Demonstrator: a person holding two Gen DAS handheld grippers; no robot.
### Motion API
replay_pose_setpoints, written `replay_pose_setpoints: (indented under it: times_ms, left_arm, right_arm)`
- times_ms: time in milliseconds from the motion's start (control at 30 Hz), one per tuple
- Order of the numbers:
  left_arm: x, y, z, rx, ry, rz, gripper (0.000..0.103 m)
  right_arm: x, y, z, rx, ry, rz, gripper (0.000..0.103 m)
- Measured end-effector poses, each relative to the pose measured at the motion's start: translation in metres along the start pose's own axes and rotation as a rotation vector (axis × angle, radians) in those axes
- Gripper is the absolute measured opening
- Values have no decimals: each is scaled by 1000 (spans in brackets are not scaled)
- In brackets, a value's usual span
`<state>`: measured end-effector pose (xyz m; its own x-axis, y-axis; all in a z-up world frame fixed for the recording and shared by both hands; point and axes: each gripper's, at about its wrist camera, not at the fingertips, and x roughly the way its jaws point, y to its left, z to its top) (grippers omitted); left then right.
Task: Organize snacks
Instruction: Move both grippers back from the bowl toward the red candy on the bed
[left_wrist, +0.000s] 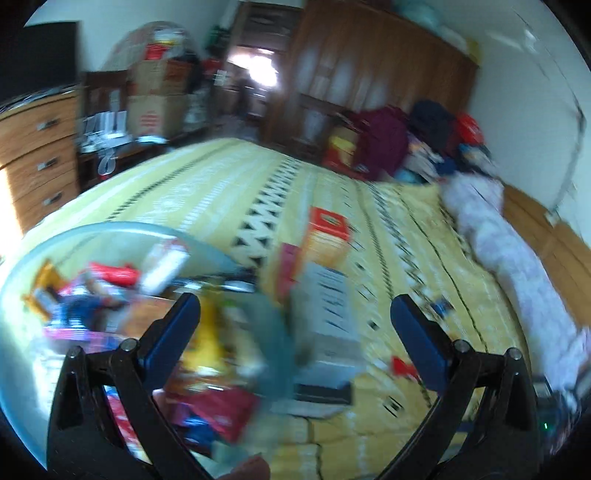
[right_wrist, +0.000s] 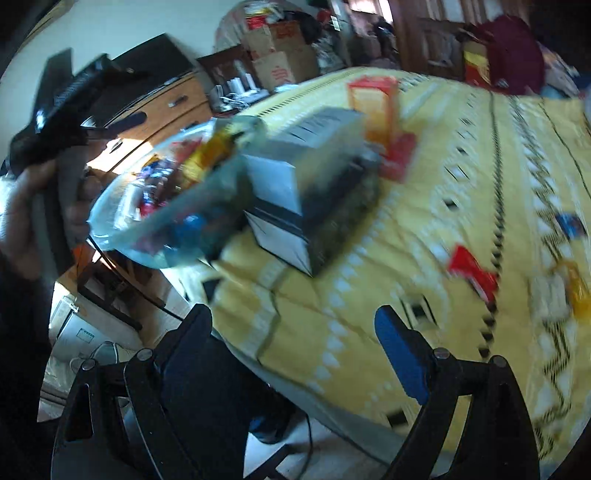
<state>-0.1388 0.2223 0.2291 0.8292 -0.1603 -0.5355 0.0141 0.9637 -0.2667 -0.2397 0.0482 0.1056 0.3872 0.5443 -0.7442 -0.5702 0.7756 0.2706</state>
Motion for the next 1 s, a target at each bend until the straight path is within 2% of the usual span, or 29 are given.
replay_pose_setpoints:
  times_ms: [100, 300, 467, 600, 633, 700, 833, 1000]
  left_arm:
    - [20, -47, -9, 111, 96, -60, 103]
    - [47, -100, -32, 163, 217, -154, 103]
    - [90, -131, -69, 209, 362, -144, 101]
    - [129, -146, -102, 254, 490, -170, 84]
    - [139, -147, -107, 255, 514, -172, 83]
    - [168, -145, -116, 239, 562, -136, 76]
    - [207, -138, -121, 228, 560, -48, 74]
    - [232, -149, -127, 233, 543, -73, 76]
  right_arm:
    - [-13, -27, -19, 58, 7, -27, 91]
    - [-43, -71, -43, 140, -42, -57, 91]
    - [-56, -104, -72, 219, -51, -67, 91]
    - [-56, -134, -96, 305, -27, -73, 91]
    - [-55, -139, -100, 323, -24, -76, 91]
    - [-57, -151, -107, 354, -21, -86, 91]
    - [-66, -163, -112, 373, -41, -108, 91]
    - [-68, -178, -123, 419, -32, -117, 91]
